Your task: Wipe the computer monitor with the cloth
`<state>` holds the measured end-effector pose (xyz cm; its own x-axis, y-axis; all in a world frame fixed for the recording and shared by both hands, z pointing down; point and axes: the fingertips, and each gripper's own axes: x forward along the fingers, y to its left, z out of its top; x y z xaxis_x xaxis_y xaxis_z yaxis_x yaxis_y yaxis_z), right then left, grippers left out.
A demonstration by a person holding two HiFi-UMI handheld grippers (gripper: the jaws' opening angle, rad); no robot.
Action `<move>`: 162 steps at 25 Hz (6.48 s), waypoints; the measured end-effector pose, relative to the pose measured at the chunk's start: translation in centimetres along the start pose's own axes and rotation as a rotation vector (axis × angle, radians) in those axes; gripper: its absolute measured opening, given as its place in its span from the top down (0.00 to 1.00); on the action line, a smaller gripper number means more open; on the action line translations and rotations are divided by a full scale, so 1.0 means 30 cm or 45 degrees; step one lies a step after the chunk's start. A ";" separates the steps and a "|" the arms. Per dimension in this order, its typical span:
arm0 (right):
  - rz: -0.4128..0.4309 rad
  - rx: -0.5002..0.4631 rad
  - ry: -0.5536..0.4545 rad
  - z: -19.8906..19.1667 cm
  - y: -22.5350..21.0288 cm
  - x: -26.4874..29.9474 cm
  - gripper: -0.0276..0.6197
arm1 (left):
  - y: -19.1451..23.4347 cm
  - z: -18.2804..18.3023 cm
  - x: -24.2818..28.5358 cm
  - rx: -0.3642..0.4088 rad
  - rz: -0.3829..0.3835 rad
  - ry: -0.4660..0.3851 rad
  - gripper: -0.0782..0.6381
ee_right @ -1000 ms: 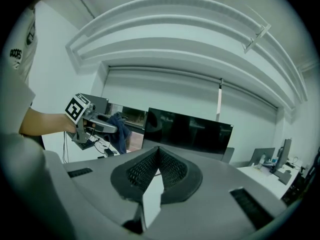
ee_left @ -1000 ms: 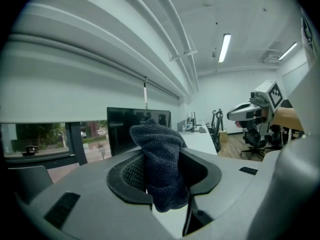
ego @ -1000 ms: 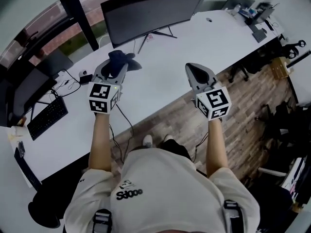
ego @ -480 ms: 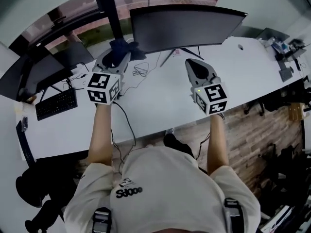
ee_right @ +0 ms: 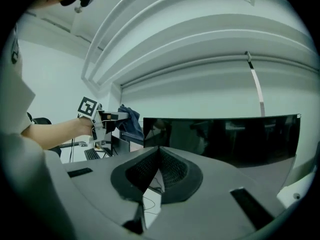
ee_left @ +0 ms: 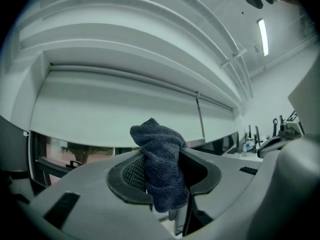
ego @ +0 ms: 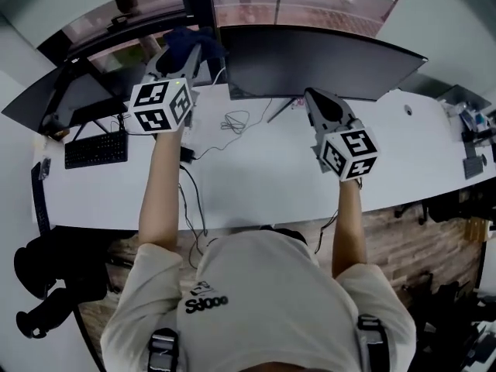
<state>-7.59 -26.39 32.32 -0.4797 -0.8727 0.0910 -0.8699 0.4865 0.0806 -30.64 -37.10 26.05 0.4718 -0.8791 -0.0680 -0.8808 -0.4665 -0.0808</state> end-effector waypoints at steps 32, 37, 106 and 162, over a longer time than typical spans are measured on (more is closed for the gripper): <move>0.332 -0.111 0.106 -0.189 -0.149 0.266 0.97 | -0.072 -0.308 0.195 -0.026 0.077 -0.006 0.68; 0.332 -0.092 0.115 -0.221 -0.155 0.270 0.97 | -0.073 -0.393 0.198 -0.087 0.068 0.072 0.68; 0.125 -0.016 0.304 -0.687 -0.855 -0.395 0.97 | -0.734 -1.263 0.446 -1.108 0.247 0.446 0.68; 0.090 0.130 0.286 -0.824 -1.932 -0.847 0.97 | -2.129 -1.259 1.188 -1.371 -0.068 0.508 0.68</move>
<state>57.85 -31.42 49.88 -0.5120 -0.8003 0.3121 -0.8477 0.5294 -0.0334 40.94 -42.33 66.35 0.6326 -0.7345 0.2454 -0.5277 -0.1769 0.8308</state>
